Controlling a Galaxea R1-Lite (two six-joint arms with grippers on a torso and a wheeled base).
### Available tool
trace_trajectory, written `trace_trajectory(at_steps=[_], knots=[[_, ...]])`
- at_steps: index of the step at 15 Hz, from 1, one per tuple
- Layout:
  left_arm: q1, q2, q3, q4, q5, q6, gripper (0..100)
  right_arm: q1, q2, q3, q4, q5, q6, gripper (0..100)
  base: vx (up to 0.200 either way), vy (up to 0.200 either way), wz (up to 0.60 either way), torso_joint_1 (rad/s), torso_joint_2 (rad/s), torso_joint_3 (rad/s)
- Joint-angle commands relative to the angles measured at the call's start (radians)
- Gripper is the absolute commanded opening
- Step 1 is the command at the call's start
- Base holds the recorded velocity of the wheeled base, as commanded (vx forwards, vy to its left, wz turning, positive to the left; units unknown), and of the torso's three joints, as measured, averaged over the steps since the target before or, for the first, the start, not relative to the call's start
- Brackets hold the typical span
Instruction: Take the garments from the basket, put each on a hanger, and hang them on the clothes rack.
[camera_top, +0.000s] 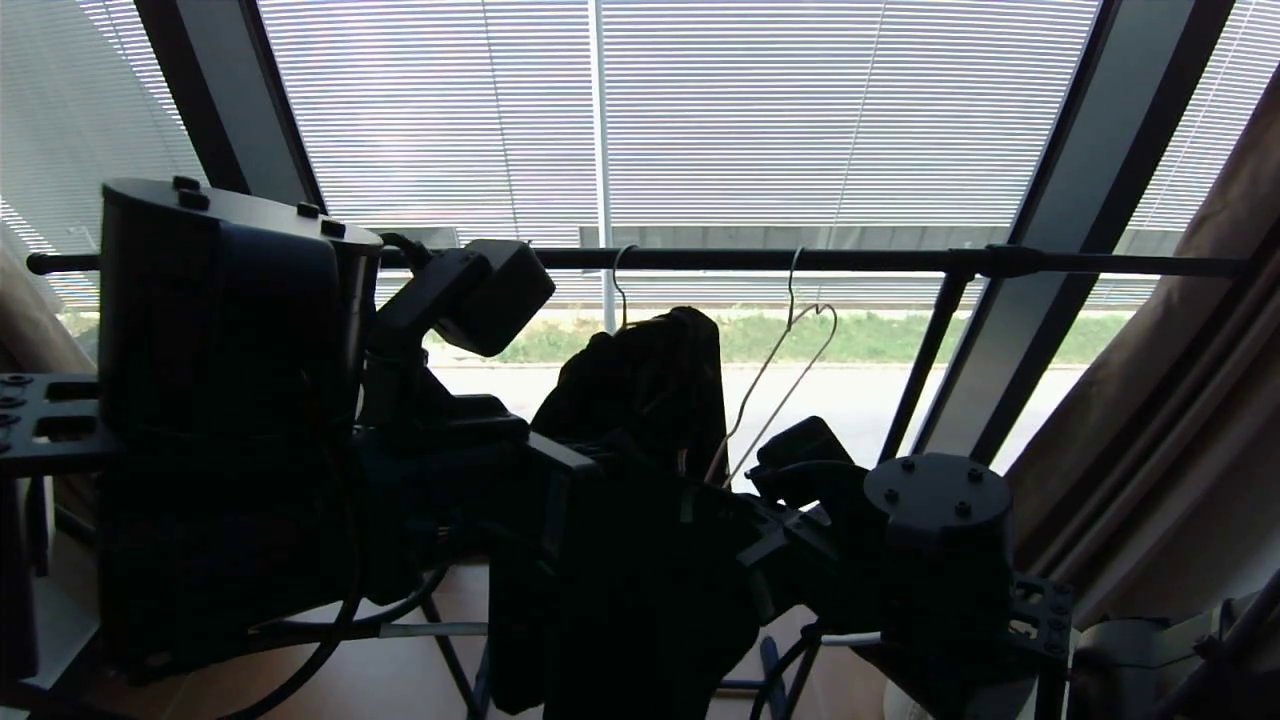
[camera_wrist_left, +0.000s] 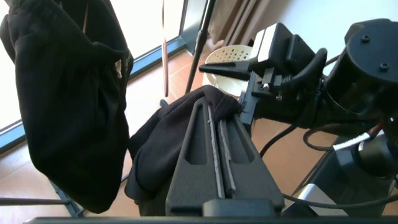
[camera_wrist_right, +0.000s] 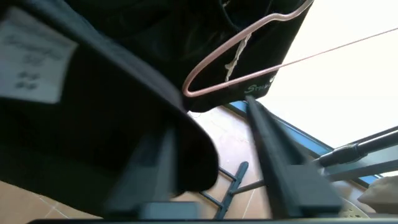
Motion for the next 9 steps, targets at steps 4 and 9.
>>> trace_trajectory(at_steps=[4, 9], knots=[[0.034, 0.008, 0.132, -0.015, -0.010, -0.002, 0, -0.107, -0.129, -0.027, 0.005, 0.001, -0.017, 0, 0.000, 0.000, 0.00, 0.000, 0.00, 0.000], [0.037, 0.050, 0.246, -0.159, -0.107, 0.043, 0, -0.113, -0.263, -0.021, 0.006, 0.001, -0.077, 0, 0.000, 0.000, 0.00, 0.000, 0.00, 0.000]])
